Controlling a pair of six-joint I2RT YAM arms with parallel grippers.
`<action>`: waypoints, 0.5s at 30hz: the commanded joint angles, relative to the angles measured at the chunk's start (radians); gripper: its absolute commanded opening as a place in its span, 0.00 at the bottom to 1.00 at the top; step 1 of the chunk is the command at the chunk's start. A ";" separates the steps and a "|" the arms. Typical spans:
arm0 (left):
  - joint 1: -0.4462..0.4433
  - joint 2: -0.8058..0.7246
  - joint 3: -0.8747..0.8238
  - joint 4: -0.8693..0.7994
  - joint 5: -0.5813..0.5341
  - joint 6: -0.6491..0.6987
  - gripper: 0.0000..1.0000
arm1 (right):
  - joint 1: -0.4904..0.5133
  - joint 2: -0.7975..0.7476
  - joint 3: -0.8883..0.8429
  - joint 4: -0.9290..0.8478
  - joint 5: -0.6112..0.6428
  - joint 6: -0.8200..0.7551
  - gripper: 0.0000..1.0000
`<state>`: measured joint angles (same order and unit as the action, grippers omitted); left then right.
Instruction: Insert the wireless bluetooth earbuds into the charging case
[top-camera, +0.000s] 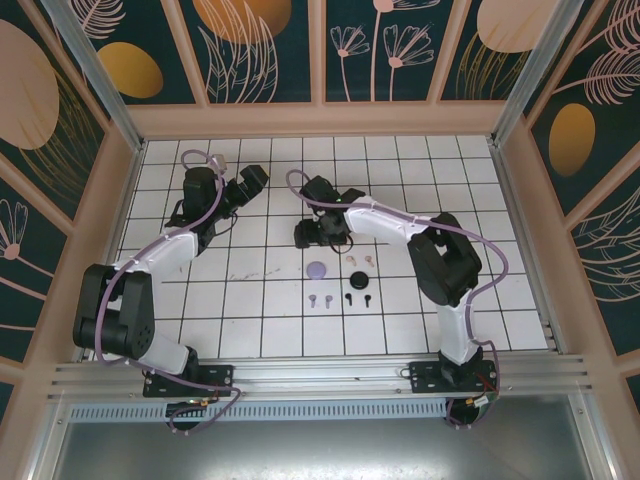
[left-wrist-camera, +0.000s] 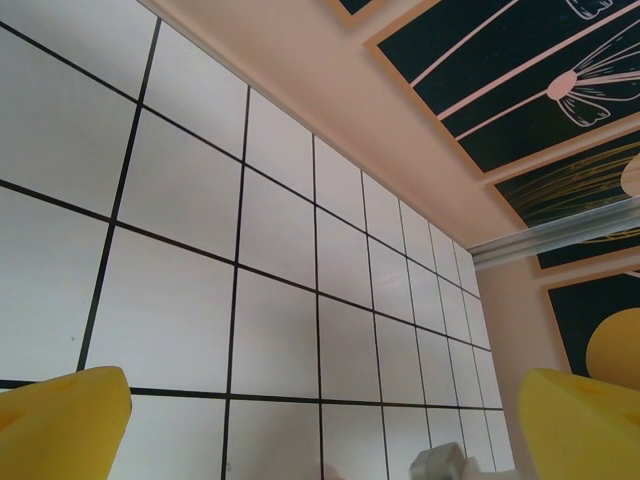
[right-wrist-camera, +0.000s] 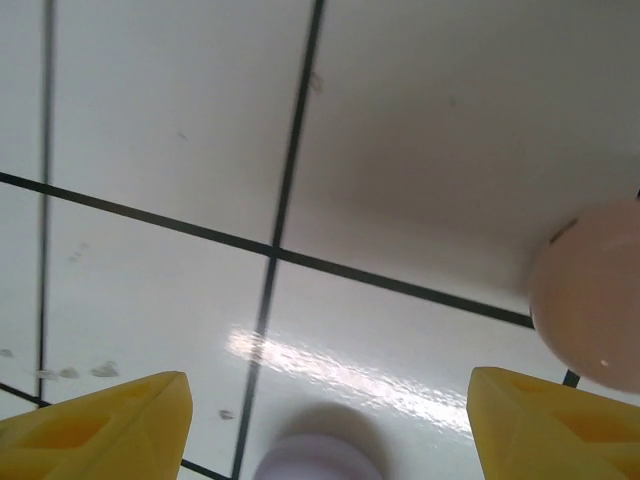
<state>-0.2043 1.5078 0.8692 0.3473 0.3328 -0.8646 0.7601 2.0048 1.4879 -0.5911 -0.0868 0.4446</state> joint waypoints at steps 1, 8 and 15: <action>-0.007 -0.027 -0.013 0.014 0.003 0.019 0.99 | -0.003 -0.038 -0.046 -0.004 0.002 0.029 0.73; -0.007 -0.034 -0.016 0.014 0.003 0.017 0.99 | -0.022 -0.029 -0.079 0.021 0.016 0.034 0.73; -0.007 -0.037 -0.019 0.016 0.001 0.013 0.99 | -0.054 -0.017 -0.086 0.035 0.025 0.029 0.73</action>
<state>-0.2043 1.4960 0.8635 0.3473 0.3328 -0.8646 0.7200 2.0048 1.4124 -0.5678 -0.0788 0.4572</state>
